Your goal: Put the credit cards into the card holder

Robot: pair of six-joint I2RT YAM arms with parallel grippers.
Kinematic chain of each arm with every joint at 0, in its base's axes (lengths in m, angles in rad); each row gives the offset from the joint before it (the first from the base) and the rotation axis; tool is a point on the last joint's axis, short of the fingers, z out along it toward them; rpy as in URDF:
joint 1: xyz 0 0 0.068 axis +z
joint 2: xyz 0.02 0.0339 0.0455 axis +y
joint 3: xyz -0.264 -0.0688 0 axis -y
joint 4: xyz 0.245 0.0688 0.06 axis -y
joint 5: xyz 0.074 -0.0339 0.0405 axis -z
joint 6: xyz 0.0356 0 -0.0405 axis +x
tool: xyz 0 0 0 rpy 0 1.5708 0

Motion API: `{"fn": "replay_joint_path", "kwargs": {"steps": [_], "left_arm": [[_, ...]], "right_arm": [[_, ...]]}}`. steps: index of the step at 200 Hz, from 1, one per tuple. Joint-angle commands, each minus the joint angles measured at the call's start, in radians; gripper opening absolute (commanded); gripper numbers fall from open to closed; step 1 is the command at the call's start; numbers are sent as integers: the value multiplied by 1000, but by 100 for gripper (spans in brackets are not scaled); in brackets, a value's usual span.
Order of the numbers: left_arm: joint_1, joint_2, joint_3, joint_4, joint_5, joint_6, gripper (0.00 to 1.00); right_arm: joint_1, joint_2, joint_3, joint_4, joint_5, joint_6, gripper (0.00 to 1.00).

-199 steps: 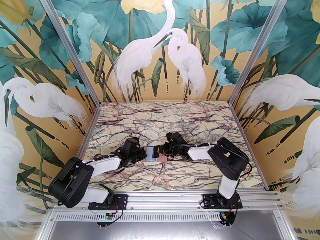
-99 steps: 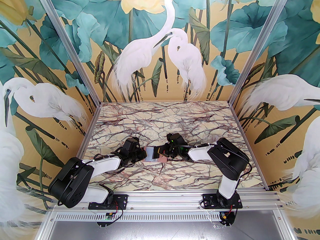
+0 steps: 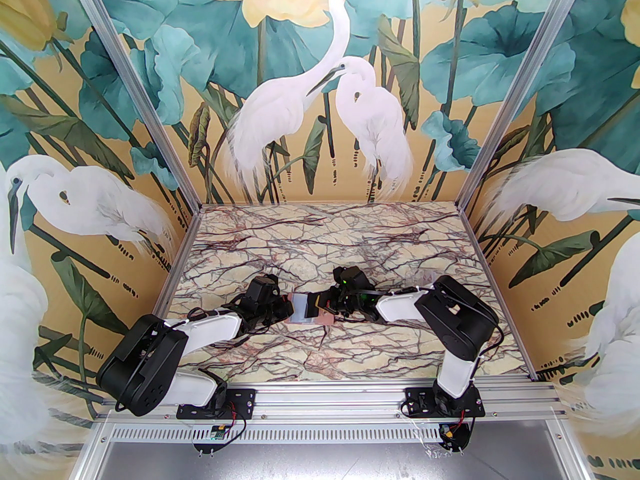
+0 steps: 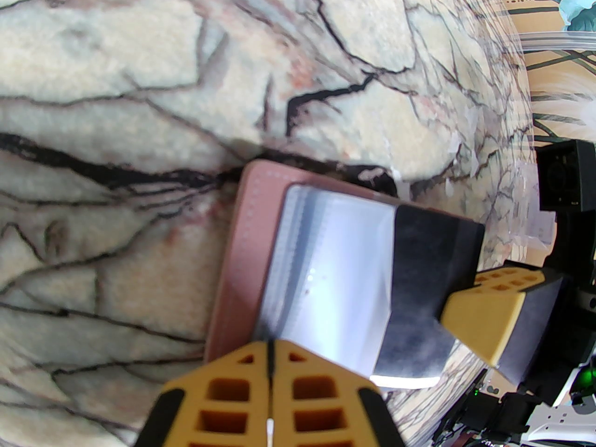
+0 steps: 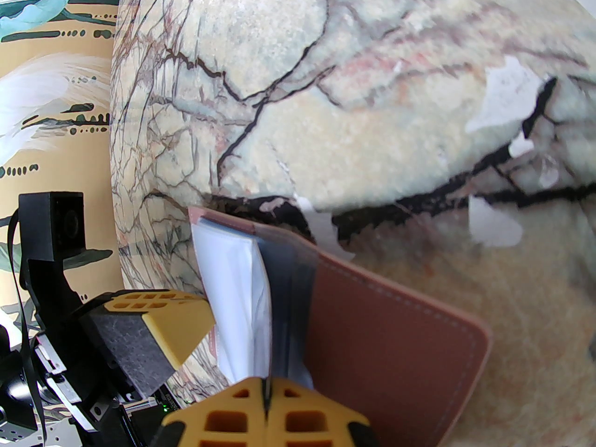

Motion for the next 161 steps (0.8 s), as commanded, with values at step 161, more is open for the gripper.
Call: {"fn": "replay_joint_path", "kwargs": {"steps": [161], "left_arm": [[7,31,-23,-40,-32,-3,7]], "right_arm": [[-24,87,-2,-73,-71,-72,0]]}}
